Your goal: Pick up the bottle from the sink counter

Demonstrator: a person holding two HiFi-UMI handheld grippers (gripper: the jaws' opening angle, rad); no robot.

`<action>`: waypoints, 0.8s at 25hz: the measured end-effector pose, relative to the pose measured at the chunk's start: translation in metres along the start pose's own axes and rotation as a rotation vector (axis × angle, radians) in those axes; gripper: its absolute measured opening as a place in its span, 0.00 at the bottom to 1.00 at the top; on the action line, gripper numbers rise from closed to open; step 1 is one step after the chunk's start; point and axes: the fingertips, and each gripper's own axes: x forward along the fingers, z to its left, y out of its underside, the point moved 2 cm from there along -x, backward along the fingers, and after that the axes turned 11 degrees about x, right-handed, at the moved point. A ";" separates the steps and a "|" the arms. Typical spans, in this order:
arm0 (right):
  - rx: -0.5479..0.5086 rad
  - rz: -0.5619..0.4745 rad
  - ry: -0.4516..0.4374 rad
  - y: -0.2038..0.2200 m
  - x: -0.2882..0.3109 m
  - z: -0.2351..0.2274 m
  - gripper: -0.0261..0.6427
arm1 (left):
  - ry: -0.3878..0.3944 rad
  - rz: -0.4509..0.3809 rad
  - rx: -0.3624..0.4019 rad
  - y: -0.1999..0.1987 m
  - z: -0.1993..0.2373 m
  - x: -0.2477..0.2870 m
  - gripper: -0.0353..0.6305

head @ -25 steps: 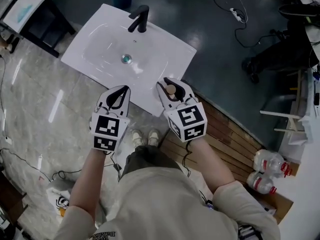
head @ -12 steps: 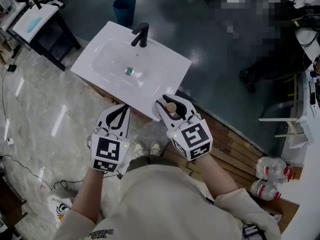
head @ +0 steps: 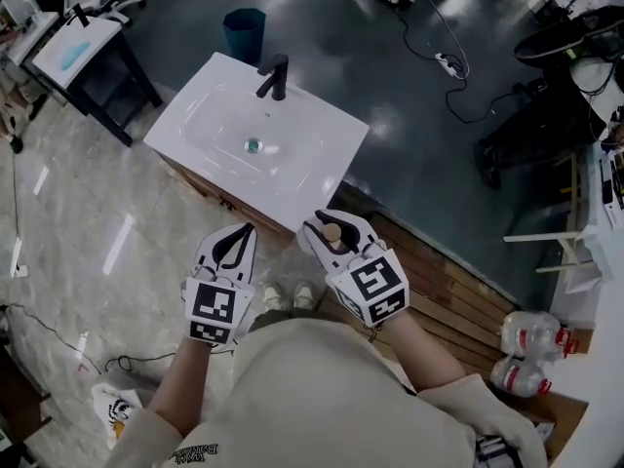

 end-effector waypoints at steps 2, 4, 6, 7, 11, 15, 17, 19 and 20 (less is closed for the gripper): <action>-0.004 0.008 -0.003 0.004 -0.002 0.002 0.15 | -0.002 0.020 -0.006 0.006 -0.002 -0.001 0.06; -0.007 0.013 -0.007 0.007 -0.003 0.004 0.15 | -0.004 0.033 -0.004 0.009 -0.004 -0.002 0.06; -0.007 0.015 -0.013 0.009 -0.003 0.006 0.15 | -0.007 0.041 -0.002 0.010 -0.006 -0.004 0.06; -0.008 0.016 -0.015 0.011 -0.003 0.006 0.15 | -0.008 0.044 -0.002 0.010 -0.006 -0.004 0.06; -0.009 0.021 -0.024 0.014 -0.002 0.006 0.15 | -0.011 0.045 -0.006 0.008 -0.009 -0.004 0.06; -0.011 0.021 -0.026 0.014 -0.003 0.006 0.15 | -0.007 0.047 -0.005 0.006 -0.011 -0.004 0.06; -0.011 0.021 -0.024 0.014 -0.004 0.004 0.15 | -0.005 0.048 -0.005 0.005 -0.012 -0.003 0.06; -0.011 0.020 -0.020 0.013 -0.004 0.000 0.15 | -0.004 0.048 -0.004 0.004 -0.012 0.000 0.06; -0.011 0.019 -0.019 0.013 -0.003 -0.002 0.15 | -0.003 0.049 -0.004 0.004 -0.013 0.001 0.06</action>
